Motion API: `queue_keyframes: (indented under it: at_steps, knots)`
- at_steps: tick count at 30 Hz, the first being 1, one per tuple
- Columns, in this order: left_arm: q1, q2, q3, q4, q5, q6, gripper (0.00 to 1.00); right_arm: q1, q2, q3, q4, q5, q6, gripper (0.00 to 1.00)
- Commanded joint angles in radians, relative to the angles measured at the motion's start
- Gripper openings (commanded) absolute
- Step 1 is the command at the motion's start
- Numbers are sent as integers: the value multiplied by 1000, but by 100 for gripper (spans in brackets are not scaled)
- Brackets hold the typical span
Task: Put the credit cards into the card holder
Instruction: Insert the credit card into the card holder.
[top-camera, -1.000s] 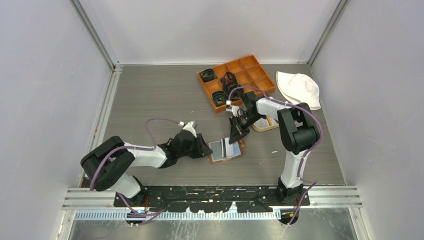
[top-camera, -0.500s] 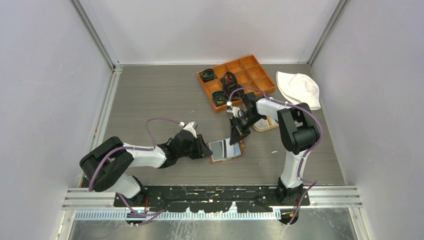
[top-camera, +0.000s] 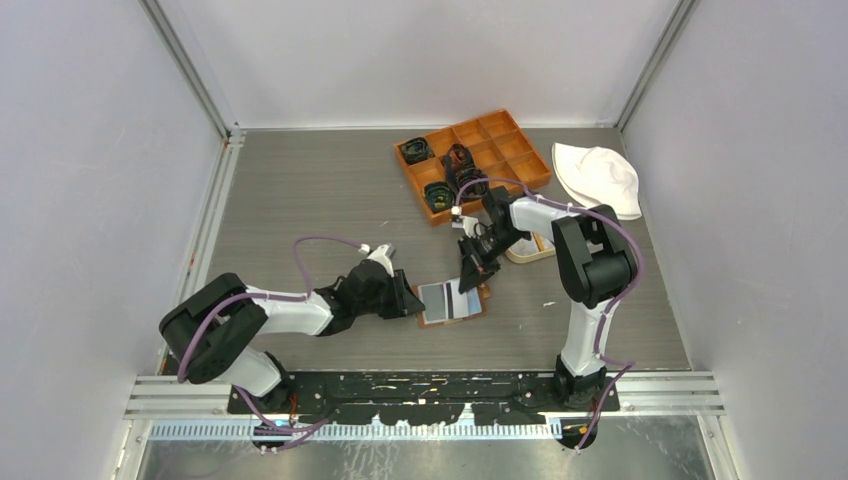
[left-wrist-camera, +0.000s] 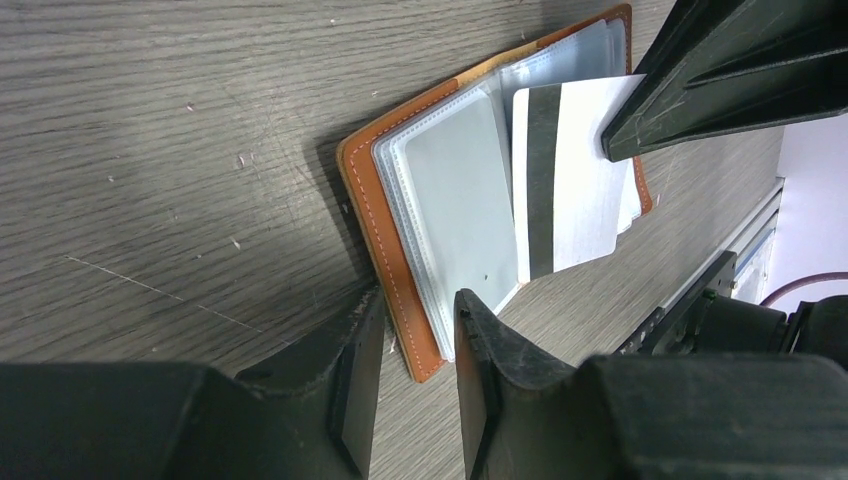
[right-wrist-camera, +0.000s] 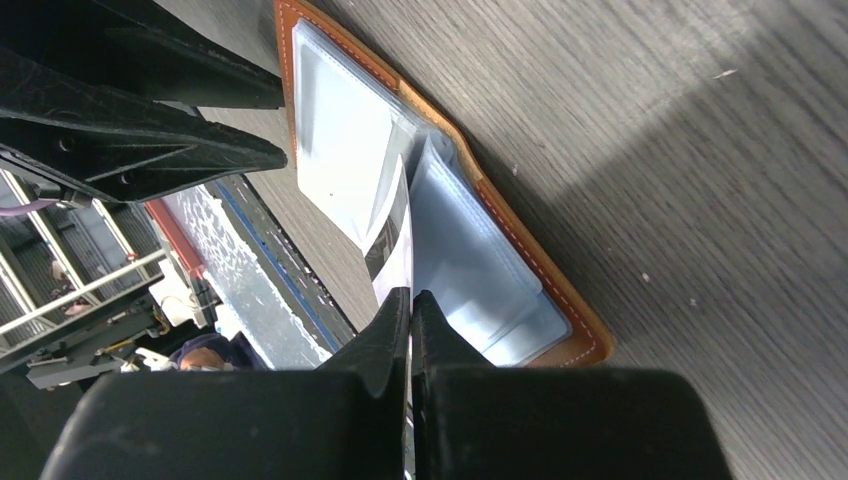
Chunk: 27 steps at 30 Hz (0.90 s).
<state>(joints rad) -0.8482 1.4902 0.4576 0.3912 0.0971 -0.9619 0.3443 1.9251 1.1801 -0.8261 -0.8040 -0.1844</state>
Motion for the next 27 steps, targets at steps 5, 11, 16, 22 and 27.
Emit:
queue_keyframes:
  at_steps: [5, 11, 16, 22, 27]
  knots:
    - [3, 13, 27, 3, 17, 11, 32, 16, 18, 30, -2, 42, 11, 1]
    - [3, 19, 29, 9, 22, 9, 32, 22, 29, 30, 8, 51, 36, 1]
    - [3, 20, 29, 11, 27, 9, 31, 24, 40, 32, 13, 53, 49, 1]
    - [3, 22, 32, 12, 30, 9, 31, 27, 49, 33, 14, 56, 58, 1]
    - [3, 24, 33, 12, 33, 9, 31, 31, 56, 35, 16, 60, 67, 1]
